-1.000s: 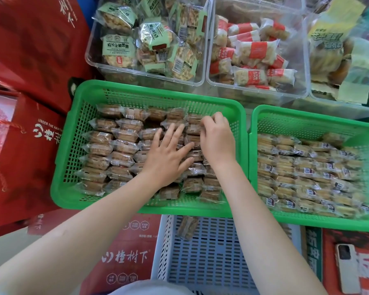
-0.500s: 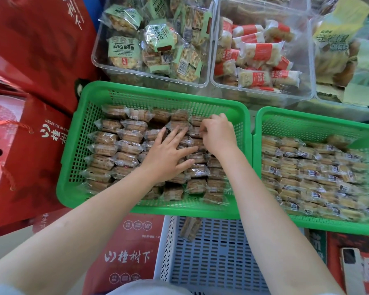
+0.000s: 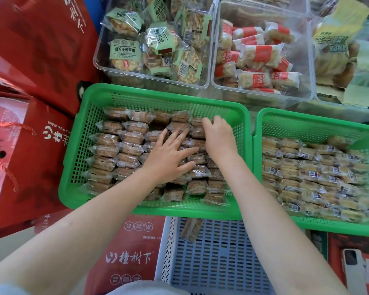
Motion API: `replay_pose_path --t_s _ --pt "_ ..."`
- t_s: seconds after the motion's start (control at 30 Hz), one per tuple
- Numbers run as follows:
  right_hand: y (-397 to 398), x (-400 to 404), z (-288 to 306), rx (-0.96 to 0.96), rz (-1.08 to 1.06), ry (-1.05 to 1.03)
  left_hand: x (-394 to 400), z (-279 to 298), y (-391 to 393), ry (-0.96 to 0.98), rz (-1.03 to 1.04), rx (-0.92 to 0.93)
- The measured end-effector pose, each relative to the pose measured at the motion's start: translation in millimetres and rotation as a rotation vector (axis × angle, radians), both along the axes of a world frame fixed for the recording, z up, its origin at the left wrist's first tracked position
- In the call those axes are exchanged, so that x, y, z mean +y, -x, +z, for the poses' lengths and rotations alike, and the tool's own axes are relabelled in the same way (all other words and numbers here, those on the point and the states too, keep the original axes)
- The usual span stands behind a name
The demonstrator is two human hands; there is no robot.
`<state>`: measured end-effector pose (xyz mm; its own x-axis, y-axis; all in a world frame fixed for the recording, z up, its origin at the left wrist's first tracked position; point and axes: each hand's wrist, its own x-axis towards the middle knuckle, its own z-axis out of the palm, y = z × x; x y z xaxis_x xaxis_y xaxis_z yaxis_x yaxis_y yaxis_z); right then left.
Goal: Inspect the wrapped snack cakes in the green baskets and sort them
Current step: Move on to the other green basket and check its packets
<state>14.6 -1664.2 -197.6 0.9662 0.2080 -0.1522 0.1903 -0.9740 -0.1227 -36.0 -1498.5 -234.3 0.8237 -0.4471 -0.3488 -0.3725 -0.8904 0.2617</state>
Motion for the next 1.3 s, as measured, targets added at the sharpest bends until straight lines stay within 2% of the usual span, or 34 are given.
replay_pose_path --t_s 0.23,0.37,0.43,0.5,0.53,0.6,0.63,0.67,0.77,0.9,1.1,1.3 --pt "-5.5 -24.9 24.1 0.137 -0.241 -0.424 -2.6 2.4 -0.7 -0.023 -0.021 -0.008" --pt "13.6 -36.0 61.5 -0.054 -0.246 -0.626 -3.7 13.8 1.1 -0.07 -0.022 0.02" --pt "36.4 -42.2 83.3 -0.127 -0.316 -0.768 -7.2 26.9 12.5 -0.045 0.009 -0.006" --pt "66.3 -44.4 98.5 -0.157 -0.455 -0.925 -12.1 53.4 32.4 0.22 0.199 0.043" --pt "82.2 -42.9 101.9 -0.149 -0.547 -1.0 -15.0 68.2 42.9 0.458 0.376 0.15" --pt "112.1 -33.5 100.5 -0.073 -0.72 -1.125 -20.6 104.9 65.3 1.043 0.758 0.491" --pt "125.3 -26.4 98.7 -0.01 -0.779 -1.17 -22.1 117.1 74.5 1.243 0.892 0.603" --pt "138.3 -19.4 96.7 0.051 -0.809 -1.174 -22.5 126.6 84.4 1.337 0.954 0.665" --pt "171.7 -4.3 99.3 0.122 -0.772 -1.112 -19.0 145.7 116.8 1.368 0.939 0.669" --pt "202.8 0.2 120.5 0.187 -0.583 -1.126 -3.4 160.0 143.1 1.47 0.926 0.797" --pt "238.7 11.1 149.2 -0.009 -0.541 -1.105 2.3 177.6 180.3 1.693 0.948 0.919" --pt "275.0 20.5 158.8 -0.248 -0.478 -1.037 12.2 187.1 214.0 1.741 0.891 0.92"
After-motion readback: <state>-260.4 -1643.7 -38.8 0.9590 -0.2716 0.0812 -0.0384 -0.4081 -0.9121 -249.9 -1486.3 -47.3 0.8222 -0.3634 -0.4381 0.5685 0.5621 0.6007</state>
